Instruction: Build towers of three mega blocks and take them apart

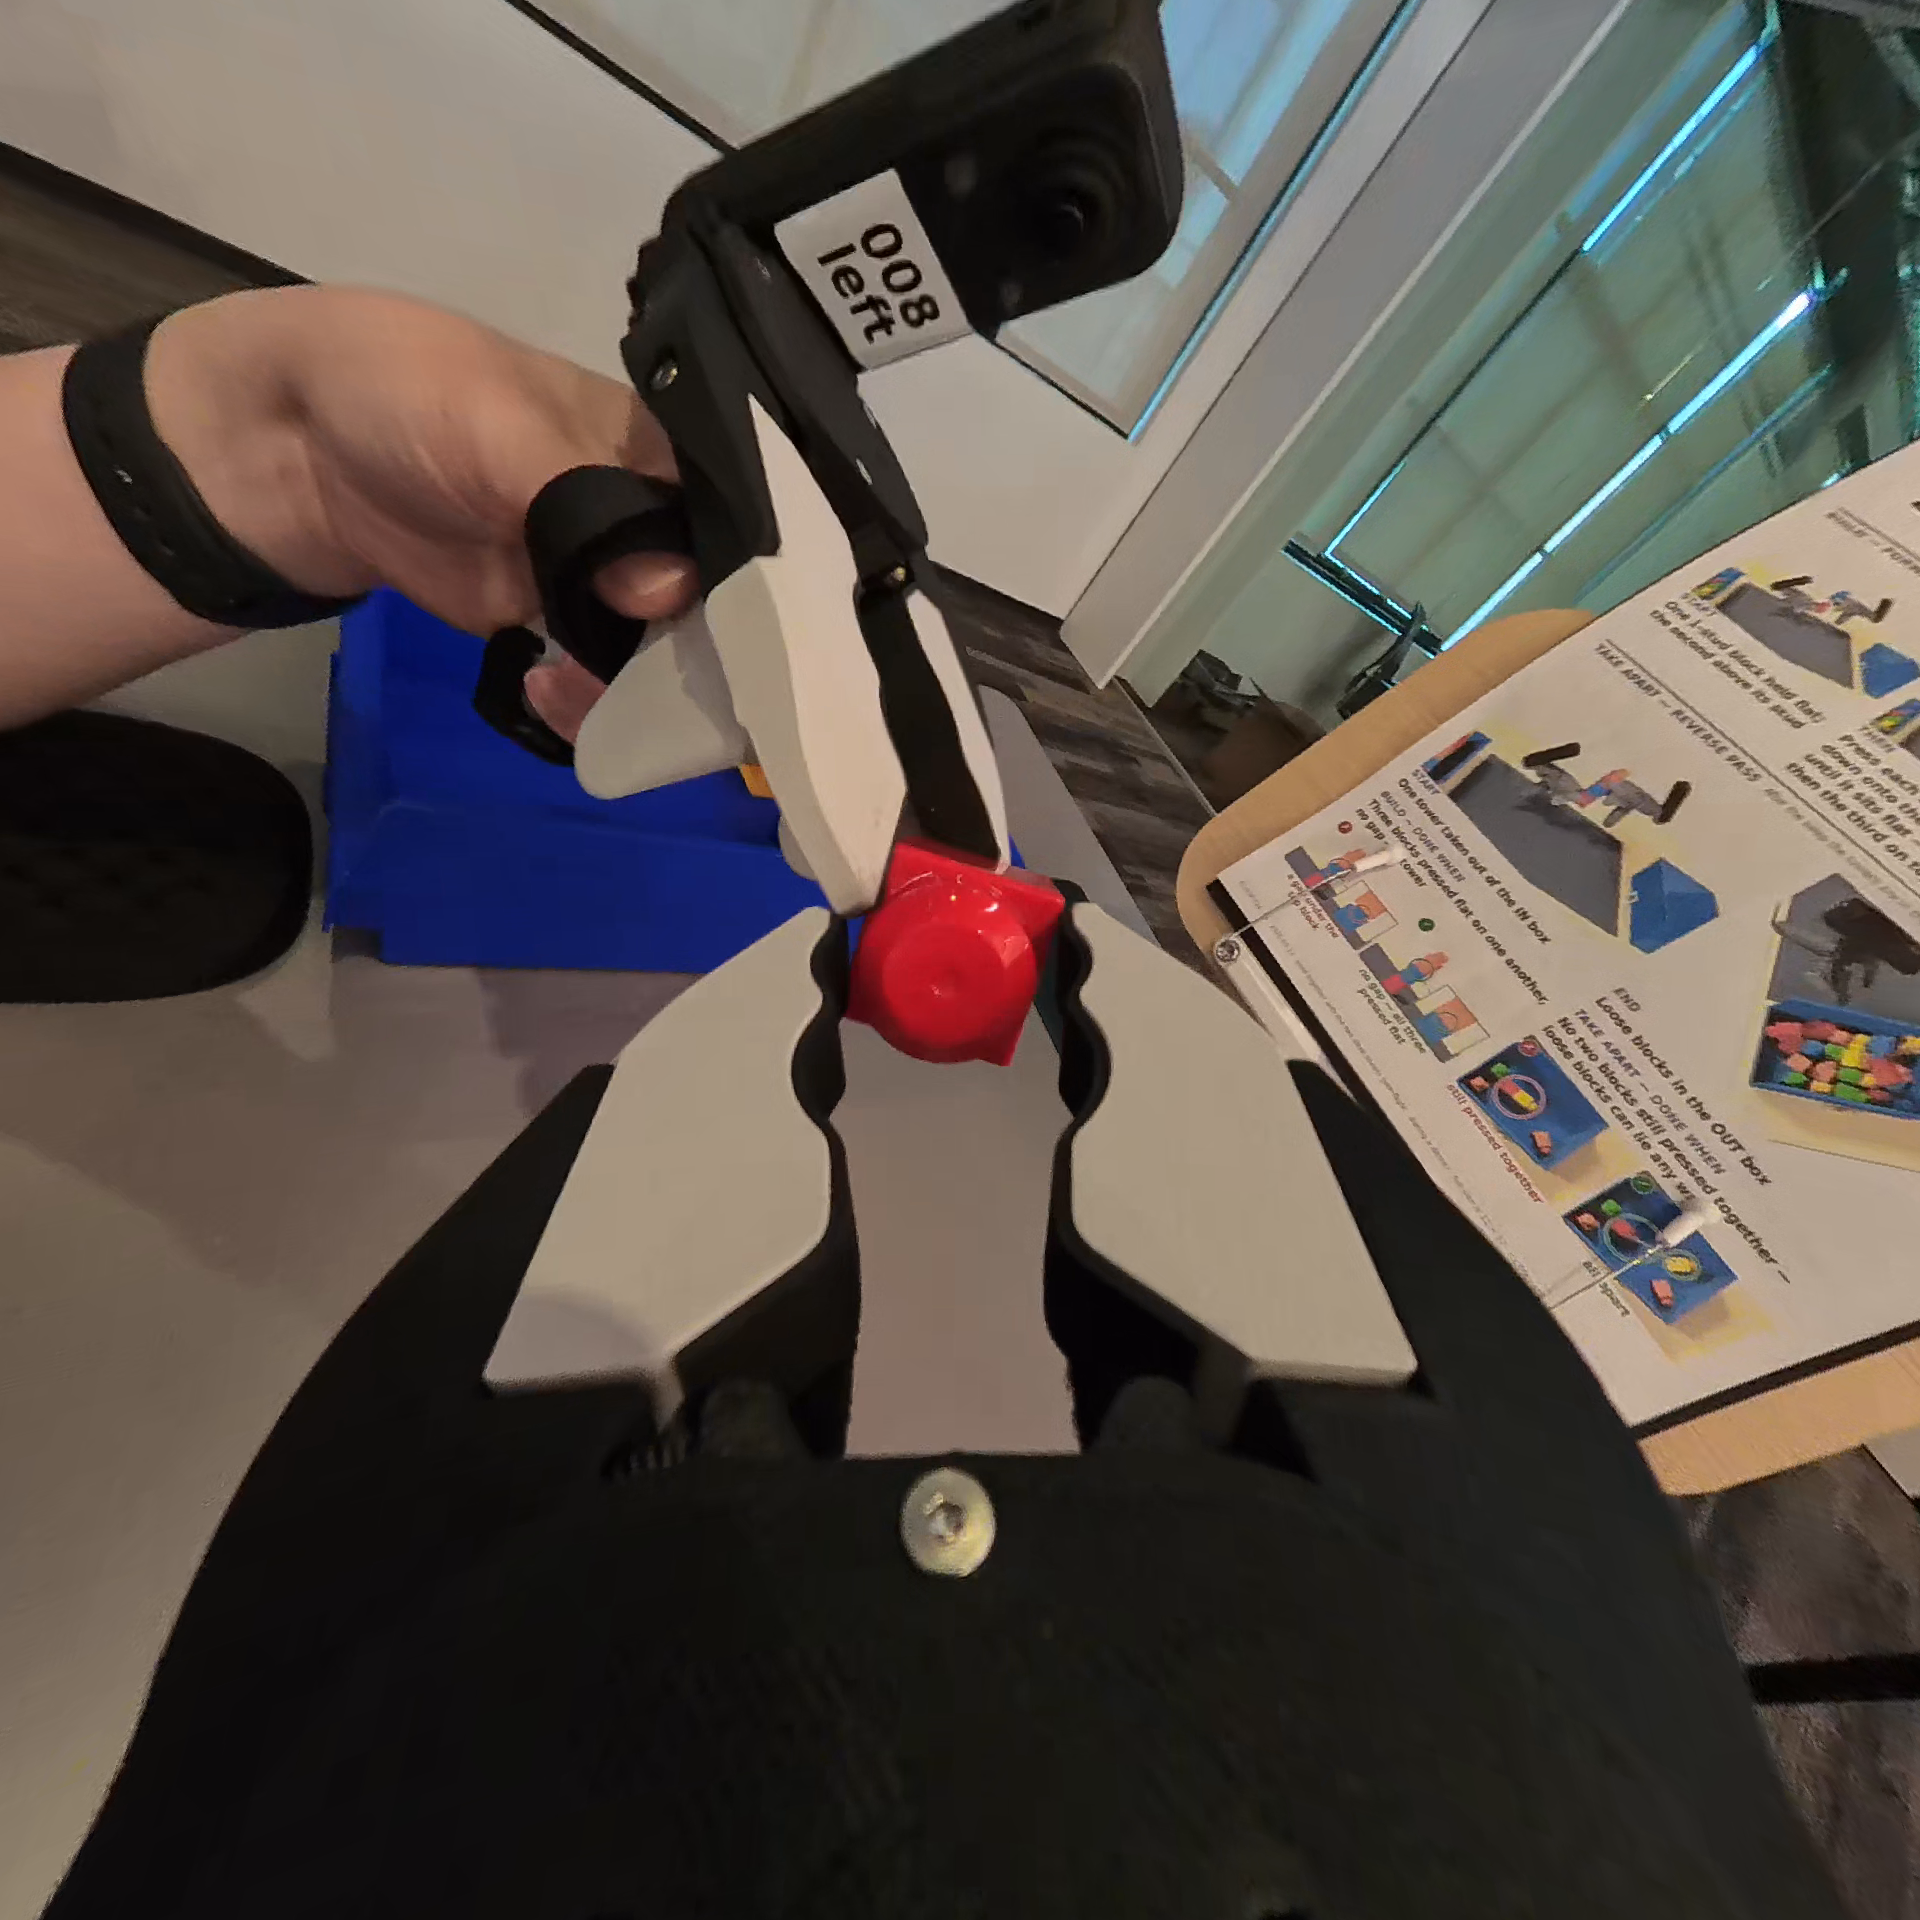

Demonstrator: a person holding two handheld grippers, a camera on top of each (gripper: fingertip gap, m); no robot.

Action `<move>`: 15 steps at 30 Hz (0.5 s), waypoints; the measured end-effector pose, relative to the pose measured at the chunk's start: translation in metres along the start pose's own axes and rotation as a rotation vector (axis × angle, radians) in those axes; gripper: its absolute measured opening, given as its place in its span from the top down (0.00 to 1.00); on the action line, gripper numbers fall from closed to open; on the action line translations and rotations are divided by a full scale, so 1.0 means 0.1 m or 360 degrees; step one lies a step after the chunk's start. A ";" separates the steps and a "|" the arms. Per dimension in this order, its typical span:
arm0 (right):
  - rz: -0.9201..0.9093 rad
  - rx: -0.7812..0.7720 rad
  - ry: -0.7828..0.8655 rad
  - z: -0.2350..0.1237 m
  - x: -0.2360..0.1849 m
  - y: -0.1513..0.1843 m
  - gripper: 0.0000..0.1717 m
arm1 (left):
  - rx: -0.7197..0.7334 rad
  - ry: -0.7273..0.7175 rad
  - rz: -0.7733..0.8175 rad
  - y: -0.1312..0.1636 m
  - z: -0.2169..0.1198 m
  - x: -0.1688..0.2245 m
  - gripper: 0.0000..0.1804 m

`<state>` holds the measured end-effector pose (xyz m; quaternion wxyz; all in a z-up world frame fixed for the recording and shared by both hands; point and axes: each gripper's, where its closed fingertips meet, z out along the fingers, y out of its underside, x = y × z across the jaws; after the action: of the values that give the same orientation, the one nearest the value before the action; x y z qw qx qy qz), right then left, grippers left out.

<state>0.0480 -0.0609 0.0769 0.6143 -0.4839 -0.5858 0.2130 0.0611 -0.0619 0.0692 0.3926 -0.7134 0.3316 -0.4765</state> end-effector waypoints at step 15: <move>0.0661 -0.1577 0.0014 -0.41 0.19 1.93 0.79 | -0.0520 -0.1547 -0.0323 0.74 -1.89 -1.82 0.69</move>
<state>0.1491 0.0260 -0.0697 0.2598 -0.8224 -0.5055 0.0260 -0.1835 0.0106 -0.0270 0.3367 -0.9327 0.1101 -0.0681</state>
